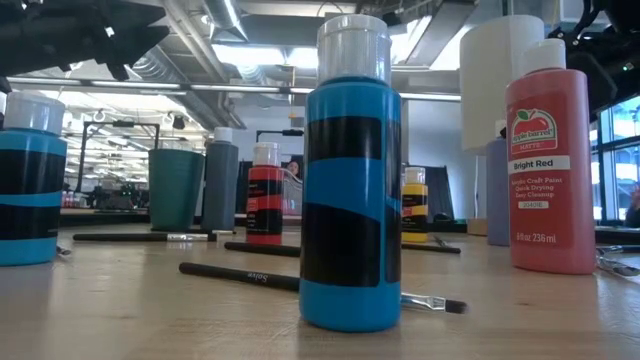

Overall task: Pick & Place Paint Supplies
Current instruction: Put the violet bottle into the transparent bin

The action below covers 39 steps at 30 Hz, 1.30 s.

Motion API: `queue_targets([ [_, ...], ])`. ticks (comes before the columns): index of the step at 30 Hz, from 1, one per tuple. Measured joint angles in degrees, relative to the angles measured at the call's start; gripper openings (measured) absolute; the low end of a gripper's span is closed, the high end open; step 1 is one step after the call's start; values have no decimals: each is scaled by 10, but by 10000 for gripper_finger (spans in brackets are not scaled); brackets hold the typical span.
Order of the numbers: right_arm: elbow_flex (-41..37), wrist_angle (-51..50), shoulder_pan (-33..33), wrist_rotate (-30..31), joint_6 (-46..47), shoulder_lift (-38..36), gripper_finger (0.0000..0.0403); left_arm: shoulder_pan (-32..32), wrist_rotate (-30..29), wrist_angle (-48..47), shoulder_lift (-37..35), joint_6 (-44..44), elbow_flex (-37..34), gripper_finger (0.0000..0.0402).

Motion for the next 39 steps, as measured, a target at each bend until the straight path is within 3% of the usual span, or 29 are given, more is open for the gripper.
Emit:
queue_targets([
  [17,0,0,0,0,0,0,229,0,-1,-1,0,19,0,194],
  [33,0,0,0,-5,0,0,141,0,-1,-2,0,20,0,194],
  [39,0,0,0,-6,0,0,130,0,-1,-6,0,20,0,194],
])
